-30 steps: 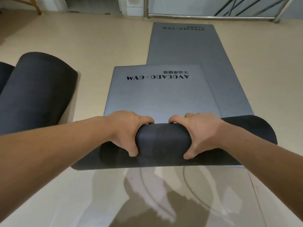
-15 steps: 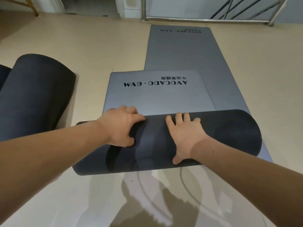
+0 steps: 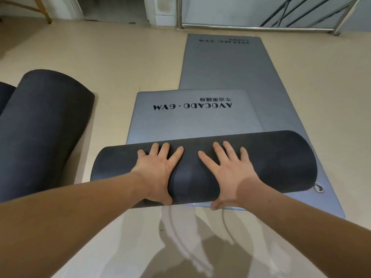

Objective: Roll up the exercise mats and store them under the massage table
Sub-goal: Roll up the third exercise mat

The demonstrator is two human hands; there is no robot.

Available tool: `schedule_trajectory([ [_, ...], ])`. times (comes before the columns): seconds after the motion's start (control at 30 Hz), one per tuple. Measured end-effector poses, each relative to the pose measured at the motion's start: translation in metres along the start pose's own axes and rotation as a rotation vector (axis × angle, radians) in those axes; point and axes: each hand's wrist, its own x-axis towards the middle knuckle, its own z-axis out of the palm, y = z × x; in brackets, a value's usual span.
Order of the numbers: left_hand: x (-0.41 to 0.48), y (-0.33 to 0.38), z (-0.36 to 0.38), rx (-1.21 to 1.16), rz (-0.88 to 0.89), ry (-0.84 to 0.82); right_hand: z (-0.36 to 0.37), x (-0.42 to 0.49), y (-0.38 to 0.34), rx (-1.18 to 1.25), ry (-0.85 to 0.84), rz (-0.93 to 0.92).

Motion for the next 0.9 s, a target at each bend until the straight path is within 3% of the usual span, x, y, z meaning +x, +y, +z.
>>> schedule_trajectory([
  [0.33, 0.004, -0.016, -0.028, -0.148, 0.086, -0.098, -0.018, 0.016, 0.012, -0.033, 0.054, -0.103],
  [0.57, -0.021, -0.013, -0.036, -0.436, 0.164, -0.381, -0.033, -0.015, 0.028, 0.243, -0.230, -0.224],
  [0.67, -0.032, -0.018, -0.040, -0.420, 0.167, -0.294, -0.037, -0.009, 0.032, 0.308, -0.215, -0.233],
  [0.8, -0.050, -0.003, -0.050, -0.163, 0.180, 0.029, -0.042, 0.002, 0.044, 0.475, -0.181, -0.172],
  [0.9, -0.069, 0.029, -0.031, -0.141, 0.130, 0.099, -0.048, 0.003, 0.044, 0.390, -0.072, -0.170],
])
